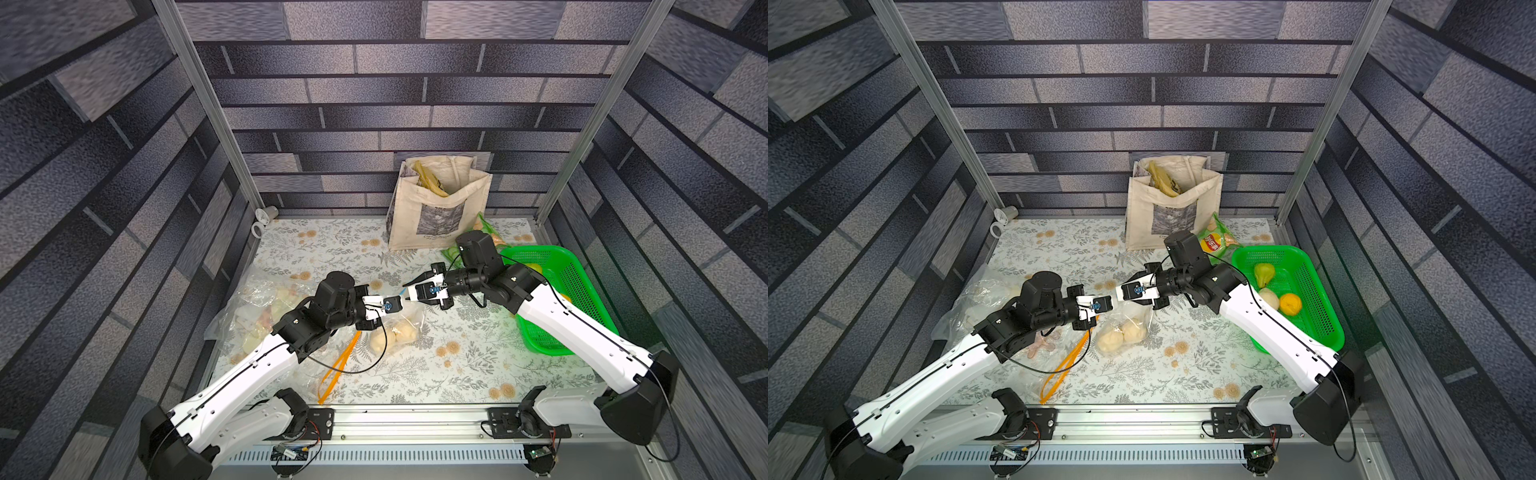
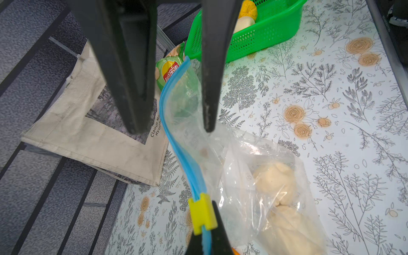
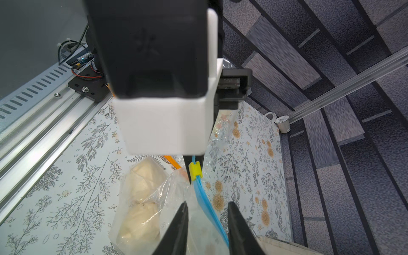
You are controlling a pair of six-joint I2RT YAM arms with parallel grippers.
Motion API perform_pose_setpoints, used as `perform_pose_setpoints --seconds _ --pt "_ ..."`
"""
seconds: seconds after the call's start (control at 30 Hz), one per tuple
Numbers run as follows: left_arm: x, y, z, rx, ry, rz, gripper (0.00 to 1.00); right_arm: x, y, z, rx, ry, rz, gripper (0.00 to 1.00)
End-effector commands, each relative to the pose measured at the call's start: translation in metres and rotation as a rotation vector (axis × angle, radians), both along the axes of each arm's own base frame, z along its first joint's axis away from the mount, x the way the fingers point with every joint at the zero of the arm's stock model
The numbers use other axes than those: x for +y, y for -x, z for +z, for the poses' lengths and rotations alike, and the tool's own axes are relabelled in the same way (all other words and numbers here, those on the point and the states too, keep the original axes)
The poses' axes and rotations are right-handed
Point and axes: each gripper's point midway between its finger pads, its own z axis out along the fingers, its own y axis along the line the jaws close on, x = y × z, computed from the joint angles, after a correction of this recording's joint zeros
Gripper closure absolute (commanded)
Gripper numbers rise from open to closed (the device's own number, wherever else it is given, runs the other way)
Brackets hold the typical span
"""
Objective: Open the zip-top bag and take out the pear
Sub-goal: Unzip the zipper on the zipper food storage bag.
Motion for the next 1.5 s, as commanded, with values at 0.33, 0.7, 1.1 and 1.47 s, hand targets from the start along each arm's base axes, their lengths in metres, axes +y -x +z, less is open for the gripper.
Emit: perform_pose_setpoints --seconds 0.33,0.7,1.1,1.47 --pt "-0.001 -0.002 0.048 -0.104 0.164 -0.004 1.0 0.017 0.007 0.015 0.011 -0.083 0.089 0.57" --pt "-0.004 -0.002 0.049 -0.076 0.183 -0.019 0.98 0.025 0.005 0.023 0.033 -0.138 0.103 0.67" --pt "-0.008 -0.003 0.044 -0.042 0.172 -0.027 0.96 0.029 0.008 0.025 0.083 -0.173 0.109 0.74" --pt "-0.008 -0.004 0.047 -0.04 0.189 -0.023 0.97 0.028 0.012 0.007 0.125 -0.134 0.11 0.74"
